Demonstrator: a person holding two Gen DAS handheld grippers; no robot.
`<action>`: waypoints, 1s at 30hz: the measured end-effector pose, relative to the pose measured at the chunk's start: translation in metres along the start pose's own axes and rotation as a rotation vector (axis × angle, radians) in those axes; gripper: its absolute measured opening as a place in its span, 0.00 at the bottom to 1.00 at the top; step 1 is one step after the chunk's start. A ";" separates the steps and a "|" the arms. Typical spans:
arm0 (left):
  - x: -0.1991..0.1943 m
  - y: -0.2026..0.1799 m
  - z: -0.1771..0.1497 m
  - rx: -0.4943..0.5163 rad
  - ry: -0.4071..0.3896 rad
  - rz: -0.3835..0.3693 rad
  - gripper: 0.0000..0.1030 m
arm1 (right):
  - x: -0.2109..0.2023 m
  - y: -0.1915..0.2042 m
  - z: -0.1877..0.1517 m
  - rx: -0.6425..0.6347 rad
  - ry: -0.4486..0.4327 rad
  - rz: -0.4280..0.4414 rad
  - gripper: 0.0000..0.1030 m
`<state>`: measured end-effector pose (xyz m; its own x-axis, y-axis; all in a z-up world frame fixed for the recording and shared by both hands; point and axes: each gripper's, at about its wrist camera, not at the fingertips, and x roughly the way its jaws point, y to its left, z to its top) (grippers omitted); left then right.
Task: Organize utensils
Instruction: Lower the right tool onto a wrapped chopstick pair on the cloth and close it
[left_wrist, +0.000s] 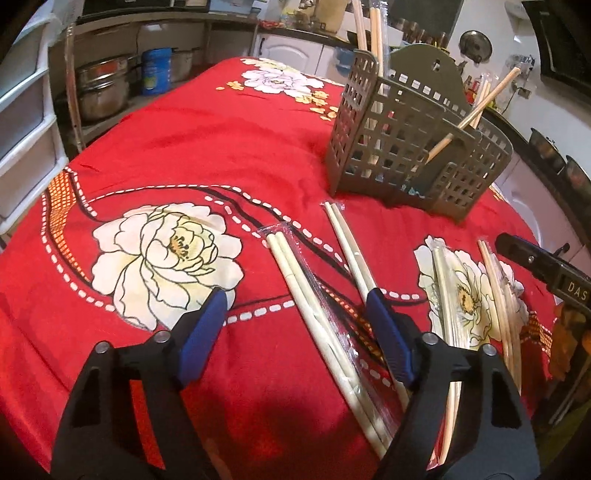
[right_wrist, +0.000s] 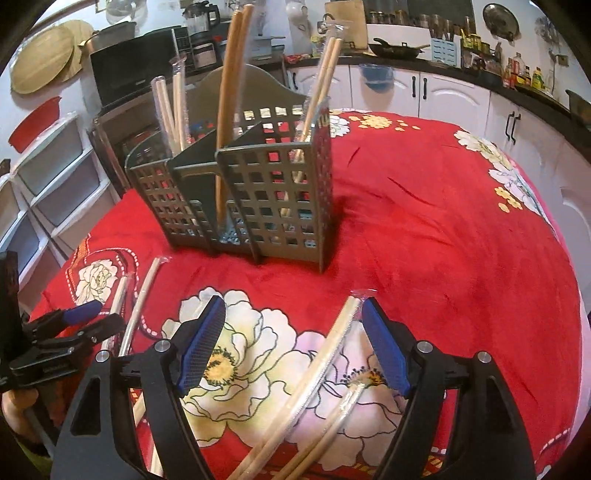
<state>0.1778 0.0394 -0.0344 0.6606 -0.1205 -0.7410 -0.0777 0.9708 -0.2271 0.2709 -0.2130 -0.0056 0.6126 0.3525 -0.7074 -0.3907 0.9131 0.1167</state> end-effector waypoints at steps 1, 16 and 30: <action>0.001 0.001 0.001 -0.001 0.003 0.000 0.63 | 0.000 -0.001 0.000 0.005 0.001 -0.001 0.72; 0.021 0.012 0.028 -0.041 0.034 -0.035 0.44 | 0.001 -0.016 0.000 0.016 0.022 -0.013 0.64; 0.031 0.025 0.038 -0.111 0.042 -0.044 0.19 | 0.048 -0.037 0.007 0.042 0.171 -0.007 0.49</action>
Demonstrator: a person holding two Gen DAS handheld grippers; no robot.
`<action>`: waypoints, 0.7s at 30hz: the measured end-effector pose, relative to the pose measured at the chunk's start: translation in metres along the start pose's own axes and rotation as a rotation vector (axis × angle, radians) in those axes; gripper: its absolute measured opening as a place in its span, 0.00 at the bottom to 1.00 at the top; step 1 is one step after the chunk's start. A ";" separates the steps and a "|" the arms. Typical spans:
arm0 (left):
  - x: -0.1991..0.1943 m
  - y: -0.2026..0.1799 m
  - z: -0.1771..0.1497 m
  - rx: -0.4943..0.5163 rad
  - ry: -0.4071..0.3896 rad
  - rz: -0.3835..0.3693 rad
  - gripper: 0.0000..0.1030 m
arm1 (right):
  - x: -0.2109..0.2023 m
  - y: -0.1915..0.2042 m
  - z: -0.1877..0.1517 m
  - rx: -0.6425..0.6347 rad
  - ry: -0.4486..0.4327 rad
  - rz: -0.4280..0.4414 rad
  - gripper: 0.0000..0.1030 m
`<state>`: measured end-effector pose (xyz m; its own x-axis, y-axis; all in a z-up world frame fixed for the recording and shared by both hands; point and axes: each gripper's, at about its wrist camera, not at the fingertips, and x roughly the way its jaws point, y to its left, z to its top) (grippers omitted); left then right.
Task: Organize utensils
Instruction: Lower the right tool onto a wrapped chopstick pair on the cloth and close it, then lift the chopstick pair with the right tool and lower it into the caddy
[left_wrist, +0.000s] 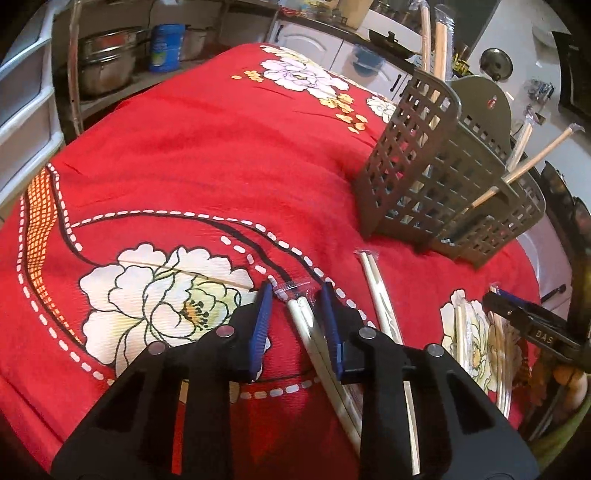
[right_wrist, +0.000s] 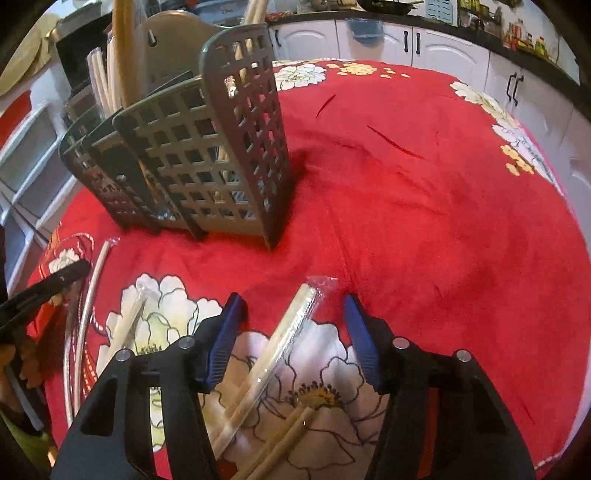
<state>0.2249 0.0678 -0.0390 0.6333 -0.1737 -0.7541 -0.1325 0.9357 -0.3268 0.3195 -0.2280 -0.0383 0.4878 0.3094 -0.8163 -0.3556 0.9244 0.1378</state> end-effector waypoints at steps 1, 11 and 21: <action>0.000 0.000 0.000 -0.003 0.000 -0.001 0.18 | 0.001 0.000 0.001 -0.001 -0.004 0.000 0.44; -0.005 0.008 0.001 -0.064 -0.006 -0.049 0.07 | -0.009 0.003 0.007 -0.012 -0.074 0.060 0.10; -0.047 -0.004 -0.005 -0.040 -0.090 -0.072 0.03 | -0.058 0.034 0.012 -0.069 -0.219 0.134 0.08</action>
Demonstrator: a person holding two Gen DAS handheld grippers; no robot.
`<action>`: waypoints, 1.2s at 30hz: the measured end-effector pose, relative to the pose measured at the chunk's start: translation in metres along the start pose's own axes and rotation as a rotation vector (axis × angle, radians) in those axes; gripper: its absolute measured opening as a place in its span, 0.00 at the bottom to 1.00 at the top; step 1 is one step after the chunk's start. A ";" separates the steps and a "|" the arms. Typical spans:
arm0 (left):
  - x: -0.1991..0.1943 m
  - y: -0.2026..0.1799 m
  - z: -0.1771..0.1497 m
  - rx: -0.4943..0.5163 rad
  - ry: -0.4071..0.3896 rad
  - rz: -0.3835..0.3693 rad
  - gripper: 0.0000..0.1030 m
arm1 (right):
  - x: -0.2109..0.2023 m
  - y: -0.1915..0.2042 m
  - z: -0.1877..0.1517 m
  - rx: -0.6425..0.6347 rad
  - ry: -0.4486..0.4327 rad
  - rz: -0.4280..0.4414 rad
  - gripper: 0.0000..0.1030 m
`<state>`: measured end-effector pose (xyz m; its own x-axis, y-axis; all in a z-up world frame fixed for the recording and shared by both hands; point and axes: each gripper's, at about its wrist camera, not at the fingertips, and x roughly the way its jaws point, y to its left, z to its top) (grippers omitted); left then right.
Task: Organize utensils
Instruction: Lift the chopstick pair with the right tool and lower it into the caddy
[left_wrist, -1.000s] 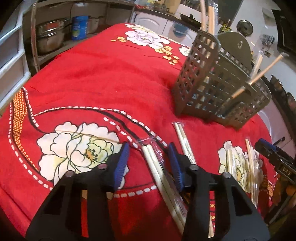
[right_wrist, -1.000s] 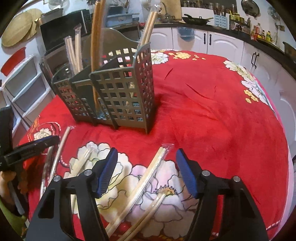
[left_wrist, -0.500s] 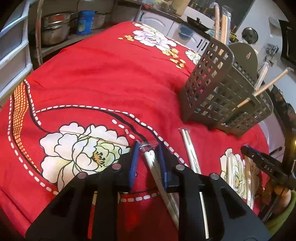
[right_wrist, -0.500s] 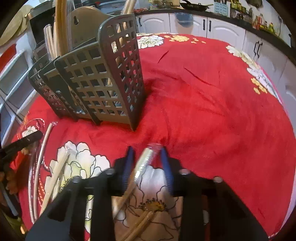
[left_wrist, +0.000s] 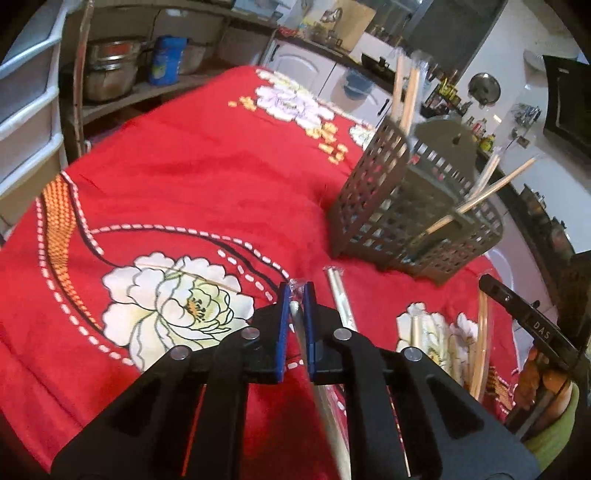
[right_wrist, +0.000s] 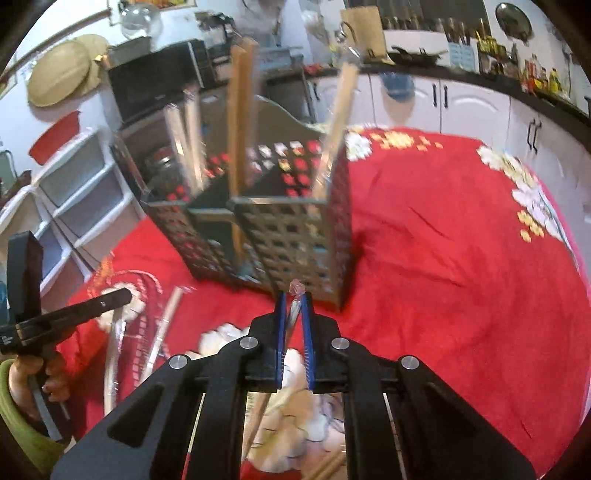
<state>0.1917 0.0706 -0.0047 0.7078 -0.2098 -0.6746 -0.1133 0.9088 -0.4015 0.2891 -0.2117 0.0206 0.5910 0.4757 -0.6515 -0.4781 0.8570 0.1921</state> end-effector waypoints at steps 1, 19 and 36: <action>-0.003 -0.001 0.001 0.000 -0.009 -0.001 0.03 | -0.005 0.005 0.002 -0.002 -0.014 0.012 0.07; -0.052 -0.008 0.018 0.006 -0.140 -0.033 0.02 | -0.047 0.054 0.023 -0.093 -0.174 0.059 0.05; -0.074 -0.038 0.049 0.090 -0.217 -0.103 0.01 | -0.082 0.061 0.047 -0.098 -0.303 0.025 0.05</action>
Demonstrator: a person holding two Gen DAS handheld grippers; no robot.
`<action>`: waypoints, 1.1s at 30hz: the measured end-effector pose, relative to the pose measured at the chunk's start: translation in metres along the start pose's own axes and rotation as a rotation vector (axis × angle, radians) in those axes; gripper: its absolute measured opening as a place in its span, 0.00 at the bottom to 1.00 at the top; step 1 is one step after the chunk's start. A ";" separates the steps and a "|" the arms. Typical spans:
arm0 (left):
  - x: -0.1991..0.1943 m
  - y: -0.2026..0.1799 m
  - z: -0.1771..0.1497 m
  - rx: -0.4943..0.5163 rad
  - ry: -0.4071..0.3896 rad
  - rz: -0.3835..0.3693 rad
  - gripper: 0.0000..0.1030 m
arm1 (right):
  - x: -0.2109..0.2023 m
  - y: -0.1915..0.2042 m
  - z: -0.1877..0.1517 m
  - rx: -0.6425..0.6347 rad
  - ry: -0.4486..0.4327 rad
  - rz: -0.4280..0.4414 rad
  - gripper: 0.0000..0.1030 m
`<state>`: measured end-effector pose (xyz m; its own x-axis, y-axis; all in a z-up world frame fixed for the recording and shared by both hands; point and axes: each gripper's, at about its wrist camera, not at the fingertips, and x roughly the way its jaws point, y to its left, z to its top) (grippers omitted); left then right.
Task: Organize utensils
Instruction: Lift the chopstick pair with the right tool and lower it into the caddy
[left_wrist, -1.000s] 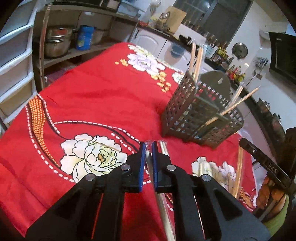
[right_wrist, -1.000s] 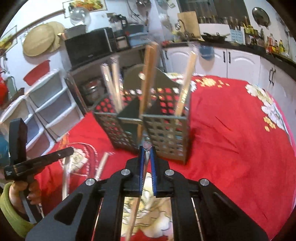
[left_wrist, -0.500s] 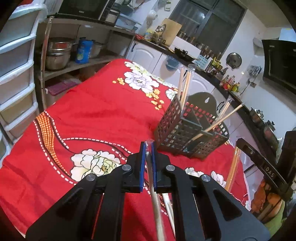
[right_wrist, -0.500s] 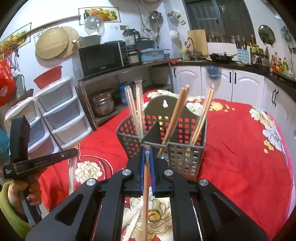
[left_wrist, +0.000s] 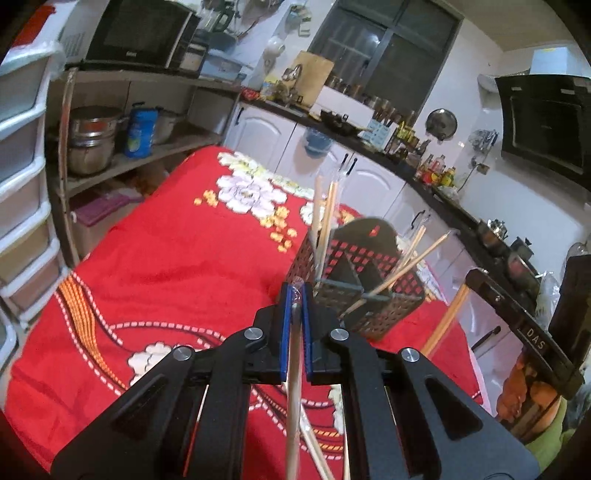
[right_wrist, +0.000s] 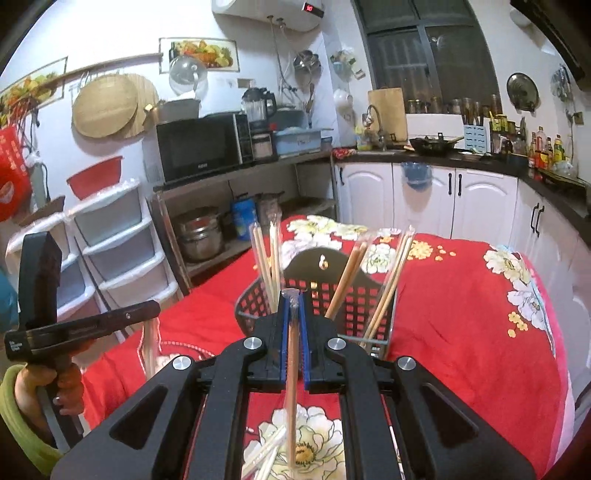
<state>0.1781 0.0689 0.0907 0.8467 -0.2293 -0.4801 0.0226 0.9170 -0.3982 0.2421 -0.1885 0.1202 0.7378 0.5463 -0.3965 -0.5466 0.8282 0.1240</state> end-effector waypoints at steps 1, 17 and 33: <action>-0.002 -0.002 0.003 0.005 -0.010 -0.003 0.01 | -0.001 0.000 0.003 -0.003 -0.007 -0.001 0.05; -0.012 -0.040 0.047 0.076 -0.102 -0.026 0.01 | -0.033 -0.002 0.051 -0.023 -0.166 0.018 0.05; -0.001 -0.078 0.076 0.138 -0.136 -0.029 0.01 | -0.035 -0.022 0.096 0.012 -0.242 0.038 0.05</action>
<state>0.2159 0.0221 0.1820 0.9086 -0.2186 -0.3559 0.1128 0.9489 -0.2949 0.2665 -0.2142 0.2184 0.7912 0.5896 -0.1623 -0.5717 0.8073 0.1463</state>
